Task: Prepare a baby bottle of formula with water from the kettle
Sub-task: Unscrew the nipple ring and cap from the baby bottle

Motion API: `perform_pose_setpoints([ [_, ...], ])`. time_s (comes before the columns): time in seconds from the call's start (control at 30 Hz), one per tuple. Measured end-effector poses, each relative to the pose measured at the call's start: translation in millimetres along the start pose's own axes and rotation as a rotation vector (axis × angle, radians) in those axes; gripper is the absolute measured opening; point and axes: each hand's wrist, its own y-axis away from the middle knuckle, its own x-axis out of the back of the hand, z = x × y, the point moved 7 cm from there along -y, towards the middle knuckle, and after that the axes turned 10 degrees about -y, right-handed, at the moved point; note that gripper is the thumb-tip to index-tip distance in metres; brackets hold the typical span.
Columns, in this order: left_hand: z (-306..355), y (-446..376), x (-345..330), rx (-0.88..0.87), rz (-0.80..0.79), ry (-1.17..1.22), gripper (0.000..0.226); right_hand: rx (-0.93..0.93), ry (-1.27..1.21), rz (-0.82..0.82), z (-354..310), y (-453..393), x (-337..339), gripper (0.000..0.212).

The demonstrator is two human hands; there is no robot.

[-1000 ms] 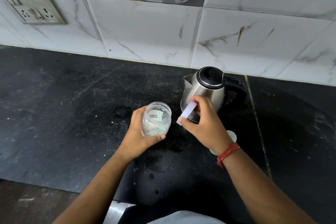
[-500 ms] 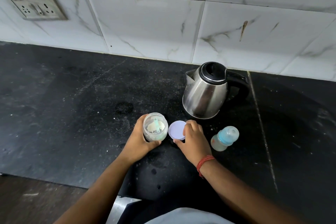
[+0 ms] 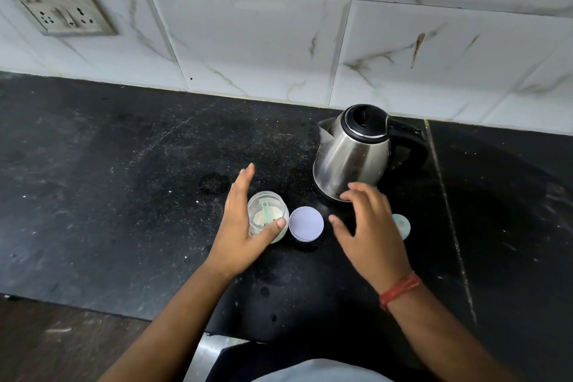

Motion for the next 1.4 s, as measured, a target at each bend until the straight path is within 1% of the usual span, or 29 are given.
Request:
perform_pose_setpoints([
  [0.07,26.3,-8.4,-3.5,-0.114,-0.014,-0.024,0.095,-0.040,0.019,0.036,11.3,-2.6,18.7,0.037],
  [0.13,44.2,-15.5,-13.3,-0.181,-0.046,-0.030,0.091,-0.118,0.031,0.019,28.9,-3.5,31.9,0.037],
  [0.2,54.3,-21.2,-28.1,-0.202,-0.090,-0.015,0.090,-0.222,0.064,-0.053,49.2,-1.0,39.5,0.039],
  [0.27,59.3,-25.6,-43.9,-0.209,-0.127,-0.012,0.091,-0.320,0.100,-0.154,65.5,4.4,40.9,0.046],
  [0.33,63.5,-28.2,-61.0,-0.219,-0.167,-0.019,0.092,-0.387,0.116,-0.224,76.8,11.3,41.6,0.056],
  [0.4,67.6,-27.4,-78.1,-0.229,-0.213,-0.038,0.092,-0.435,0.112,-0.262,83.0,16.8,42.5,0.060],
  [0.47,71.0,-23.5,-93.5,-0.241,-0.265,-0.059,0.090,-0.430,0.118,-0.286,83.6,19.1,41.8,0.054],
  [0.53,74.1,-18.8,-108.0,-0.265,-0.315,-0.087,0.087,-0.407,0.105,-0.273,81.0,18.8,43.3,0.047],
  [0.63,75.9,-12.8,-122.7,-0.295,-0.346,-0.122,0.084,-0.390,0.027,-0.222,70.8,14.3,49.4,0.042],
  [0.7,77.8,-10.5,-127.8,-0.299,-0.360,-0.130,0.087,-0.392,-0.065,-0.213,61.4,10.2,53.3,0.040],
  [0.77,79.5,-10.2,-129.2,-0.292,-0.372,-0.151,0.089,-0.421,-0.251,-0.226,51.7,7.1,52.6,0.035],
  [0.83,80.0,-11.9,-126.1,-0.259,-0.366,-0.175,0.079,-0.458,-0.462,-0.227,45.2,4.5,48.8,0.027],
  [0.87,80.4,-12.9,-122.8,-0.258,-0.337,-0.221,0.072,-0.467,-0.510,-0.224,43.9,3.1,46.3,0.024],
  [0.9,81.2,-13.6,-118.7,-0.271,-0.297,-0.291,0.067,-0.470,-0.510,-0.226,43.7,1.7,44.1,0.023],
  [0.97,80.4,-13.9,-113.6,-0.285,-0.246,-0.411,0.065,-0.488,-0.448,-0.245,45.1,-1.1,40.3,0.030],
  [1.07,75.6,-14.7,-111.9,-0.277,-0.234,-0.451,0.061,-0.523,-0.475,-0.267,44.3,-3.6,35.3,0.033],
  [1.17,72.7,-14.3,-112.8,-0.232,-0.270,-0.410,0.057,-0.475,-0.457,-0.286,41.6,-6.3,34.2,0.029],
  [1.23,69.1,-12.7,-114.6,-0.167,-0.323,-0.321,0.056,-0.451,-0.440,-0.305,41.6,-6.8,33.8,0.028],
  [1.33,65.9,-10.9,-120.3,-0.035,-0.468,-0.081,0.049,-0.388,-0.434,-0.316,40.7,-6.7,36.7,0.024],
  [1.4,67.6,-8.2,-124.1,0.050,-0.564,0.123,0.042,-0.322,-0.488,-0.312,40.8,-6.5,41.5,0.019],
])
